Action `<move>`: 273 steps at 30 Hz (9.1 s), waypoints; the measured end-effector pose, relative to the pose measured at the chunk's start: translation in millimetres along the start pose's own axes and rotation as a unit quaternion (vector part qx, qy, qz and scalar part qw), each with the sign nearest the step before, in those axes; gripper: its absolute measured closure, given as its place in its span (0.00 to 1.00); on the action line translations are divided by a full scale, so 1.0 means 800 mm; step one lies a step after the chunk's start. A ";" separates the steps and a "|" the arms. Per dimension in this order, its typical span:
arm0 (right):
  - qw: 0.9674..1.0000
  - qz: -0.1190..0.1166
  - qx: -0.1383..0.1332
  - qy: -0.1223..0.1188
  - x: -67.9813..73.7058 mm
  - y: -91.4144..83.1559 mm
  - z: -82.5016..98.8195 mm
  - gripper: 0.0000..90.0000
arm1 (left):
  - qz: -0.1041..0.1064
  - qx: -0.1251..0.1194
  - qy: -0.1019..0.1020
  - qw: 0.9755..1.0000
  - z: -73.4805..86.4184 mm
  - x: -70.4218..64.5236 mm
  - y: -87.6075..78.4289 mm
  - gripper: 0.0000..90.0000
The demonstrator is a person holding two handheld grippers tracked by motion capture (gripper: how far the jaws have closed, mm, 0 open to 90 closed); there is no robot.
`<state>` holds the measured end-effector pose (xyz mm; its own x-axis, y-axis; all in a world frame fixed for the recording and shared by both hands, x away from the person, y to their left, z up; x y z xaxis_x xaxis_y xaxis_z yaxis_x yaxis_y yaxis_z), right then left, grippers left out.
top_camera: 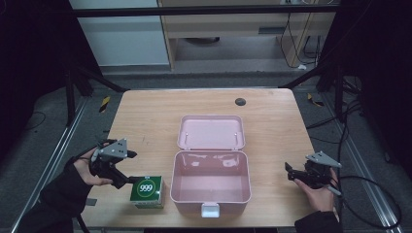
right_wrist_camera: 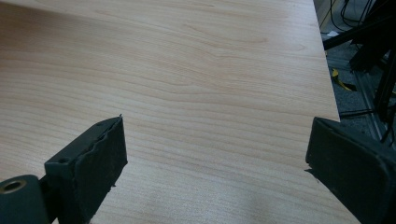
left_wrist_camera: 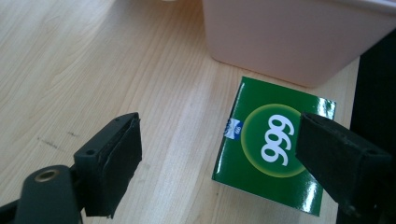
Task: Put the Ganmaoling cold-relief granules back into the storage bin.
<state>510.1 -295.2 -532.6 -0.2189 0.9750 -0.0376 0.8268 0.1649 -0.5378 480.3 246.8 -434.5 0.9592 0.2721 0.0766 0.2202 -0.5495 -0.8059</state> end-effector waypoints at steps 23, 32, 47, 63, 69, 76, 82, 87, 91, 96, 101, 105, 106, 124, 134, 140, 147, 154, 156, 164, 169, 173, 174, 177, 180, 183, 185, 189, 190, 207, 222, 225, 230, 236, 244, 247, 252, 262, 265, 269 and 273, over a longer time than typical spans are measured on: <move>1.000 -0.002 0.012 -0.007 0.002 0.003 0.004 0.04 | 0.053 0.028 0.055 0.997 0.004 -0.034 0.025 0.11; 1.000 -0.003 0.017 -0.011 0.003 0.004 0.005 0.04 | 0.059 0.039 0.056 0.996 0.010 -0.038 0.040 0.09; 1.000 -0.005 0.021 -0.015 0.004 0.005 0.007 0.03 | 0.071 0.069 0.067 0.993 0.016 -0.045 0.064 0.06; 0.999 -0.006 0.029 -0.022 0.006 0.008 0.010 0.03 | 0.084 0.091 0.064 0.990 0.028 -0.048 0.091 0.06; 0.999 -0.005 0.032 -0.023 0.006 0.008 0.011 0.03 | 0.088 0.099 0.064 0.989 0.031 -0.048 0.101 0.07; 0.999 -0.007 0.033 -0.023 0.007 0.008 0.011 0.03 | 0.094 0.100 0.067 0.988 0.032 -0.049 0.105 0.12; 0.999 -0.007 0.036 -0.023 0.007 0.009 0.012 0.03 | 0.092 0.096 0.064 0.989 0.032 -0.049 0.104 0.14; 0.999 -0.011 0.037 -0.024 0.008 0.009 0.012 0.03 | 0.091 0.100 0.061 0.989 0.031 -0.047 0.100 0.15; 0.999 -0.009 0.037 -0.025 0.007 0.009 0.012 0.03 | 0.091 0.092 0.055 0.990 0.026 -0.047 0.093 0.15; 0.999 -0.011 0.039 -0.024 0.008 0.009 0.013 0.04 | 0.085 0.088 0.055 0.991 0.014 -0.043 0.079 0.15; 0.999 -0.011 0.039 -0.024 0.007 0.009 0.013 0.04 | 0.078 0.089 0.059 0.991 0.002 -0.040 0.066 0.15; 0.999 -0.012 0.039 -0.023 0.008 0.009 0.013 0.04 | 0.073 0.081 0.060 0.992 -0.009 -0.039 0.055 0.15; 0.999 -0.012 0.039 -0.022 0.008 0.009 0.013 0.04 | 0.072 0.080 0.059 0.992 -0.012 -0.038 0.052 0.15; 0.999 -0.012 0.041 -0.025 0.007 0.010 0.014 0.04 | 0.067 0.077 0.070 0.992 -0.057 -0.039 0.013 0.16; 0.999 -0.012 0.042 -0.025 0.008 0.010 0.014 0.03 | 0.074 0.079 0.073 0.991 -0.071 -0.042 0.000 0.16; 0.999 -0.012 0.041 -0.024 0.008 0.010 0.014 0.04 | 0.074 0.076 0.081 0.991 -0.079 -0.042 -0.003 0.16; 0.999 -0.013 0.042 -0.025 0.008 0.011 0.014 0.03 | 0.080 0.077 0.084 0.990 -0.092 -0.044 -0.008 0.16; 0.999 -0.014 0.042 -0.025 0.008 0.011 0.015 0.03 | 0.083 0.079 0.088 0.989 -0.105 -0.045 -0.010 0.16; 0.999 -0.015 0.043 -0.024 0.008 0.011 0.015 0.03 | 0.086 0.081 0.089 0.989 -0.108 -0.044 -0.009 0.16; 0.999 -0.016 0.043 -0.023 0.009 0.012 0.015 0.04 | 0.090 0.081 0.093 0.988 -0.127 -0.046 -0.008 0.16; 0.999 -0.016 0.045 -0.025 0.008 0.012 0.016 0.03 | 0.095 0.086 0.099 0.987 -0.139 -0.048 -0.005 0.16; 0.998 -0.017 0.047 -0.025 0.009 0.012 0.016 0.04 | 0.096 0.092 0.103 0.986 -0.149 -0.049 0.000 0.16; 0.998 -0.017 0.047 -0.025 0.010 0.012 0.017 0.04 | 0.096 0.090 0.104 0.986 -0.151 -0.050 0.001 0.16; 0.998 -0.018 0.047 -0.026 0.010 0.013 0.017 0.04 | 0.098 0.086 0.112 0.985 -0.160 -0.051 0.005 0.16; 0.998 -0.017 0.047 -0.027 0.010 0.013 0.017 0.04 | 0.100 0.082 0.114 0.985 -0.168 -0.053 0.010 0.16; 0.998 -0.018 0.046 -0.027 0.010 0.012 0.017 0.03 | 0.101 0.084 0.116 0.984 -0.174 -0.055 0.015 0.16; 0.998 -0.018 0.046 -0.027 0.010 0.012 0.016 0.03 | 0.103 0.082 0.118 0.984 -0.179 -0.056 0.018 0.16; 0.998 -0.019 0.047 -0.026 0.010 0.013 0.017 0.03 | 0.107 0.085 0.119 0.983 -0.187 -0.059 0.026 0.16; 0.998 -0.019 0.048 -0.026 0.011 0.013 0.017 0.03 | 0.106 0.086 0.122 0.983 -0.189 -0.059 0.028 0.16; 0.998 -0.021 0.050 -0.033 0.011 0.014 0.018 0.03 | 0.109 0.081 0.138 0.981 -0.215 -0.063 0.056 0.16; 0.998 -0.025 0.054 -0.031 0.014 0.014 0.020 0.03 | 0.115 0.089 0.139 0.979 -0.210 -0.064 0.082 0.16; 0.998 -0.025 0.055 -0.033 0.014 0.015 0.020 0.03 | 0.115 0.091 0.138 0.980 -0.206 -0.063 0.087 0.16; 0.997 -0.027 0.057 -0.032 0.015 0.015 0.021 0.03 | 0.113 0.094 0.134 0.980 -0.200 -0.062 0.096 0.16; 0.997 -0.026 0.060 -0.036 0.015 0.016 0.022 0.03 | 0.115 0.106 0.132 0.979 -0.188 -0.061 0.108 0.16; 0.997 -0.029 0.062 -0.035 0.016 0.016 0.023 0.03 | 0.116 0.115 0.124 0.979 -0.173 -0.060 0.125 0.16; 0.997 -0.029 0.063 -0.037 0.016 0.016 0.023 0.03 | 0.117 0.117 0.123 0.979 -0.170 -0.059 0.130 0.16; 0.997 -0.029 0.063 -0.037 0.016 0.017 0.024 0.03 | 0.119 0.118 0.121 0.978 -0.164 -0.060 0.137 0.16; 0.997 -0.029 0.064 -0.040 0.016 0.017 0.024 0.03 | 0.118 0.132 0.121 0.977 -0.148 -0.060 0.156 0.16; 0.997 -0.029 0.064 -0.039 0.016 0.017 0.024 0.03 | 0.117 0.134 0.121 0.977 -0.146 -0.060 0.159 0.15; 0.997 -0.029 0.065 -0.039 0.017 0.017 0.024 0.02 | 0.114 0.133 0.123 0.977 -0.144 -0.060 0.161 0.15; 0.997 -0.029 0.065 -0.039 0.017 0.017 0.024 0.02 | 0.112 0.136 0.120 0.977 -0.142 -0.059 0.160 0.14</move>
<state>508.5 -282.9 -557.0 -0.3080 0.9491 -0.0662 0.7384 0.1946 -0.6456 483.1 74.1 -474.7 0.9991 -0.0423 -0.0097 -0.0233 -0.3348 -0.9420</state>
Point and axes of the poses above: each handheld gripper's, and its own axes: y roughly forward along the jaws, z roughly out of its underside, x roughly to its left, the point moved 8 cm from there along y, roughly forward along the jaws, and after that the axes turned 1 degree about -x, right-handed, at the moved point
